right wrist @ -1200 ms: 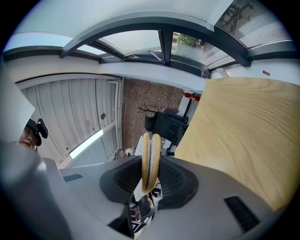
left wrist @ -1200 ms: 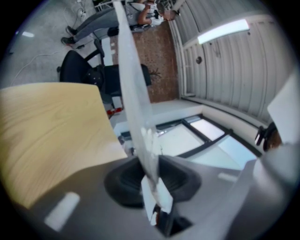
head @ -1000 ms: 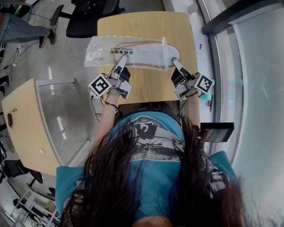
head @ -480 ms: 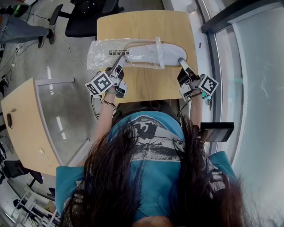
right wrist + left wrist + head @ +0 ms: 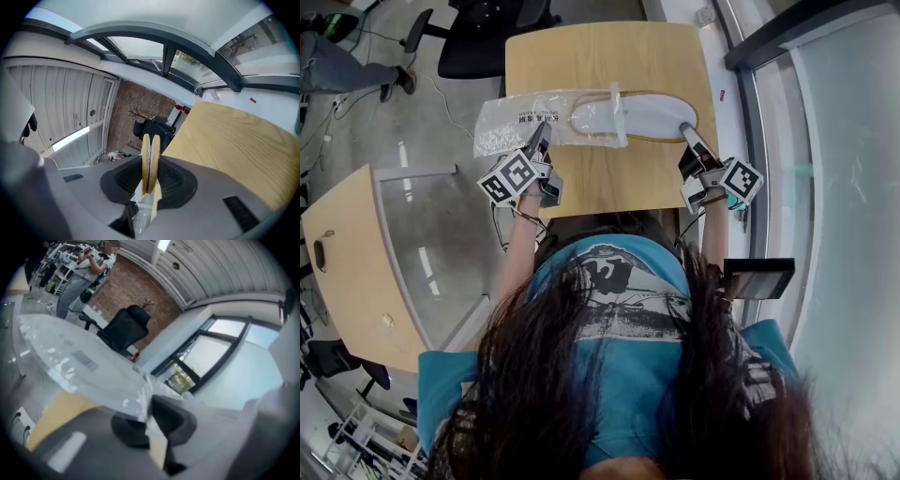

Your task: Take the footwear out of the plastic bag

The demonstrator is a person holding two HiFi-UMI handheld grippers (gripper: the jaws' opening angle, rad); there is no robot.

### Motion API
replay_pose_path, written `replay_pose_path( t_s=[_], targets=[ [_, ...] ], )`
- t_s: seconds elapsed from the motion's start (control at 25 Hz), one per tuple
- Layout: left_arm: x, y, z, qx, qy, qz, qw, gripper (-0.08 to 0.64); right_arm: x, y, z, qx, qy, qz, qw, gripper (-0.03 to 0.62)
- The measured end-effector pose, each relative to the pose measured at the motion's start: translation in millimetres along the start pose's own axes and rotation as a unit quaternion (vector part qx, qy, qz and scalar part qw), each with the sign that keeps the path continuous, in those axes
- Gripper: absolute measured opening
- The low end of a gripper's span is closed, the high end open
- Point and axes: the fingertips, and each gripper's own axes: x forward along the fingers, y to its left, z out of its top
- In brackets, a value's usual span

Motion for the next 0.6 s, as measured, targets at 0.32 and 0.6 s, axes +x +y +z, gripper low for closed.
replay_pose_path(
  t_s=[0.32,0.6],
  targets=[
    [-12,17,12,0.103,0.003,0.065,0.9926,0.003,-4,-2,5,-0.001,-0.015,-0.018,1.0,0.086],
    [-21,39,18,0.068,-0.016,0.086,0.9939,0.002,-14,-14,17,0.006,-0.039,-0.045,0.998,0.081]
  ],
)
